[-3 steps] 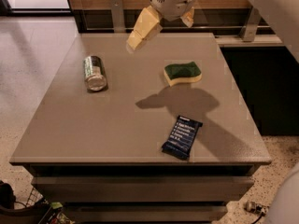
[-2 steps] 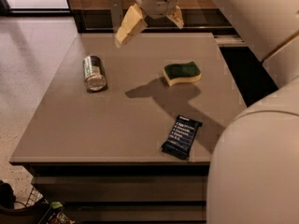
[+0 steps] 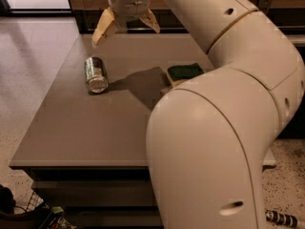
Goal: Place green can upright
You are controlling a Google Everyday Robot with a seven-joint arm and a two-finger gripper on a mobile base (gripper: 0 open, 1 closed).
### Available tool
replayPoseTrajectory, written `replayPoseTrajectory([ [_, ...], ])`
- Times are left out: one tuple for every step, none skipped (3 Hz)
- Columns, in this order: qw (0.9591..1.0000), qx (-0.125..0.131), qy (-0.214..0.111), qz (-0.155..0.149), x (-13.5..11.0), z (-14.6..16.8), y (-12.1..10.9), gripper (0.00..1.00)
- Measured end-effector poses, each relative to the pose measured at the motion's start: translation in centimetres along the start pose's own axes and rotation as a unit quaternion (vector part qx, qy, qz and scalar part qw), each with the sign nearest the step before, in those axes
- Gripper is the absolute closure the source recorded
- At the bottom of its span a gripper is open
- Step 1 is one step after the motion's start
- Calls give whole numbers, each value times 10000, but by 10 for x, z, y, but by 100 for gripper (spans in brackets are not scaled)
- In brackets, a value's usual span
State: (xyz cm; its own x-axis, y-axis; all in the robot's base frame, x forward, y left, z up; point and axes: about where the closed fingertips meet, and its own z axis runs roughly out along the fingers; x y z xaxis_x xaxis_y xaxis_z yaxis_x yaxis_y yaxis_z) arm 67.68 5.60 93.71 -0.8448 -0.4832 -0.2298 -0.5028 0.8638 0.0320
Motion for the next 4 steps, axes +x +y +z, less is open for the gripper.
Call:
replayPoseTrajectory([
  [9999,-22,146,76,-21,27,18,0],
  [9990,14,327,298,-32,52,27,0],
  [9968,5,562,574,-29,69,36,0],
  [9956,-1,680,649,-27,72,47,0],
])
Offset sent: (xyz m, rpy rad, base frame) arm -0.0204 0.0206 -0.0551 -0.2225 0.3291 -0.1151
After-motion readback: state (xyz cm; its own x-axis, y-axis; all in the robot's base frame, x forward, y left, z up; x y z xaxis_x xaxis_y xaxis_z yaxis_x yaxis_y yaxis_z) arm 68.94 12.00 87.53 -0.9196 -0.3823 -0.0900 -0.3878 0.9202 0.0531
